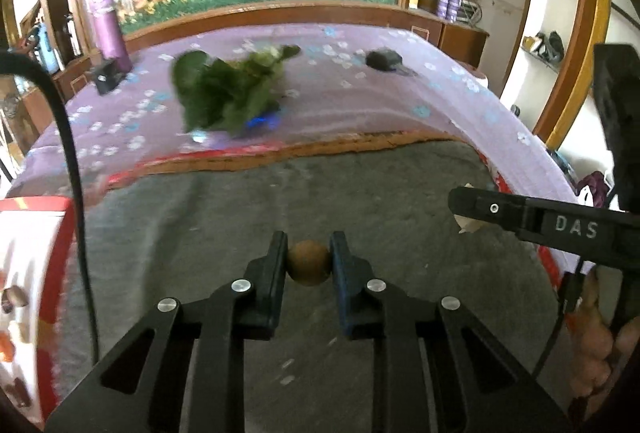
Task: Organize fruits
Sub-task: 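Carry the brown nut and octagonal cake over the white tray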
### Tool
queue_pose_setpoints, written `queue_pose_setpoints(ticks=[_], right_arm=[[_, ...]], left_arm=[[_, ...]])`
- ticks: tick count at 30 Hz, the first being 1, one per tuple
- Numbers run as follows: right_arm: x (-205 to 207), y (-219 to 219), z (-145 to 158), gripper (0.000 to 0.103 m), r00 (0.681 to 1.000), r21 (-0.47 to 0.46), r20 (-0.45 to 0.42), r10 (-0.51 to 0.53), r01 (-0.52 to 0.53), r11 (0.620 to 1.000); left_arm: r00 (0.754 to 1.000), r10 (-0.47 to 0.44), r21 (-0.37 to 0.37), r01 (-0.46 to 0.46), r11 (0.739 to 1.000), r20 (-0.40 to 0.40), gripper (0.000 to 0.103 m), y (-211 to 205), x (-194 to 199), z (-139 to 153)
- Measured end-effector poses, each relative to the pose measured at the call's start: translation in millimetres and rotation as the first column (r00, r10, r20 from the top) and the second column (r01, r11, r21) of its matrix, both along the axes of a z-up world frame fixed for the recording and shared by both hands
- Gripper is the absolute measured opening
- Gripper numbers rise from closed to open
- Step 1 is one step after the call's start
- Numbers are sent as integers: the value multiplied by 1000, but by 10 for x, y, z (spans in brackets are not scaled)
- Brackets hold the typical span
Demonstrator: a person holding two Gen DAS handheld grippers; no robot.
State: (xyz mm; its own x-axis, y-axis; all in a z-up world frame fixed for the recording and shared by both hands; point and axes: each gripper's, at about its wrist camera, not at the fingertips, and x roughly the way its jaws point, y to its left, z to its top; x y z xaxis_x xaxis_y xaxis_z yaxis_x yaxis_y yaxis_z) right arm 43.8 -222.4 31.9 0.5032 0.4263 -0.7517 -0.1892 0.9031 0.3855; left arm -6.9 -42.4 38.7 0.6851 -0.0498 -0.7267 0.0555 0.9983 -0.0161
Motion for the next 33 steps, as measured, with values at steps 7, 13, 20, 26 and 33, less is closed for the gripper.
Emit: queue_pose_setpoints(ticks=[7,13,20,26,33], right_arm=[[-295,463,74,31,995,59,37,92,-94,994],[-548,980,174,30,984,88,76,158,-165,982],[-895,1635,351,30,957,90,151,249,-265,960],[-1076,2080,419,30,936,79,176,304,-321,944],[-1148,2481,391,30,925,78,177,336,-354,932]], left_arm=[[993,84,12,-85,996,80,19,426,-450,219],[973,187,27,-192,981,132,19,888,-780,325],[934,296,58,-313,948,200,19,1361,-1076,367],[905,363,37,-380,924,224,19,1760,-1245,354],[876,419,28,-437,899,241,19,2129,-1358,322]])
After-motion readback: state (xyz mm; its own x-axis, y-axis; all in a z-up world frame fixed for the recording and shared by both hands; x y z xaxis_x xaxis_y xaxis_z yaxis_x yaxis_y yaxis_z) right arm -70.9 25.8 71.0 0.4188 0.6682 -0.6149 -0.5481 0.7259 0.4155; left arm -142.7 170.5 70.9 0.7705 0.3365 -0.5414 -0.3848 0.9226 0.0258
